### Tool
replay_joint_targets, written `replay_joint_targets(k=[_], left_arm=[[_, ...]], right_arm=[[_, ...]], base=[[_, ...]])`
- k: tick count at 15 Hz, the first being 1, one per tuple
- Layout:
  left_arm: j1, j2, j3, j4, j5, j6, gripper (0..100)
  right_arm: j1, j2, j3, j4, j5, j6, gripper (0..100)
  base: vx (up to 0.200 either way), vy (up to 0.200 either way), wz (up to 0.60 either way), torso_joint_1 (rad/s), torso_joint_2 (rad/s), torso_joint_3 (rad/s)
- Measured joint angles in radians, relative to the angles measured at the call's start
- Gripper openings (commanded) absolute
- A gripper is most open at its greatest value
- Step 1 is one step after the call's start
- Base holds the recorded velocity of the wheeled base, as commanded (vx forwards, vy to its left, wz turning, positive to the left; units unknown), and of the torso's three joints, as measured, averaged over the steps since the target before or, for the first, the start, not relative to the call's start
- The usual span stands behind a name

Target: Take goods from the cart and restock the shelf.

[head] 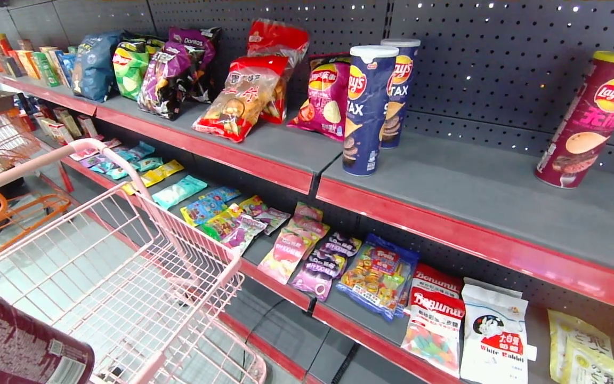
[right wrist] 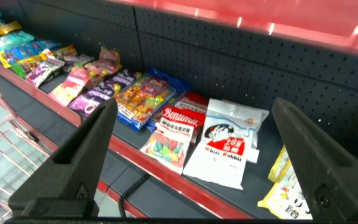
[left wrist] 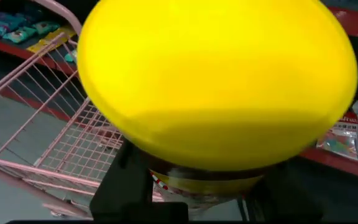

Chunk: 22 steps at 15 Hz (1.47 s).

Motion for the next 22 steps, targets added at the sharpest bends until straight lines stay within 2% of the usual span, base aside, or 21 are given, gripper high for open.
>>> replay_joint_targets(k=[3, 8, 10, 14, 17, 19, 22], left_arm=[[0.000, -0.018, 0.007, -0.002, 0.000, 0.003, 0], [0.000, -0.059, 0.033, -0.002, 0.001, 0.022, 0], [0.001, -0.098, 0.059, 0.001, 0.006, 0.064, 0], [0.000, -0.153, 0.101, 0.000, 0.007, 0.090, 0], [0.000, -0.169, 0.110, -0.001, 0.012, 0.091, 0], [0.001, -0.179, 0.112, 0.000, 0.047, 0.092, 0], [0.000, -0.193, 0.112, 0.000, 0.047, 0.092, 0]], right_arm=[[0.001, 0.000, 0.000, 0.000, 0.000, 0.000, 100], [0.000, 0.000, 0.000, 0.000, 0.001, 0.001, 100], [0.001, 0.000, 0.000, 0.001, 0.001, 0.001, 100], [0.000, 0.000, 0.000, 0.000, 0.001, 0.002, 100], [0.000, 0.000, 0.000, 0.000, 0.001, 0.002, 100], [0.001, 0.000, 0.000, 0.000, 0.001, 0.002, 100], [0.000, 0.000, 0.000, 0.000, 0.001, 0.000, 100]], base=[[0.000, 0.000, 0.00, 0.209, -0.57, -0.357], [0.000, 0.000, -0.60, 0.153, -0.38, -0.226], [0.000, 0.000, -0.60, 0.032, -0.02, -0.027], [0.000, 0.000, -0.60, 0.005, -0.01, 0.000], [0.000, 0.000, -0.60, 0.002, 0.00, 0.002], [0.000, 0.000, -0.60, 0.002, 0.00, 0.000], [0.000, 0.000, 0.00, 0.000, 0.00, 0.000]])
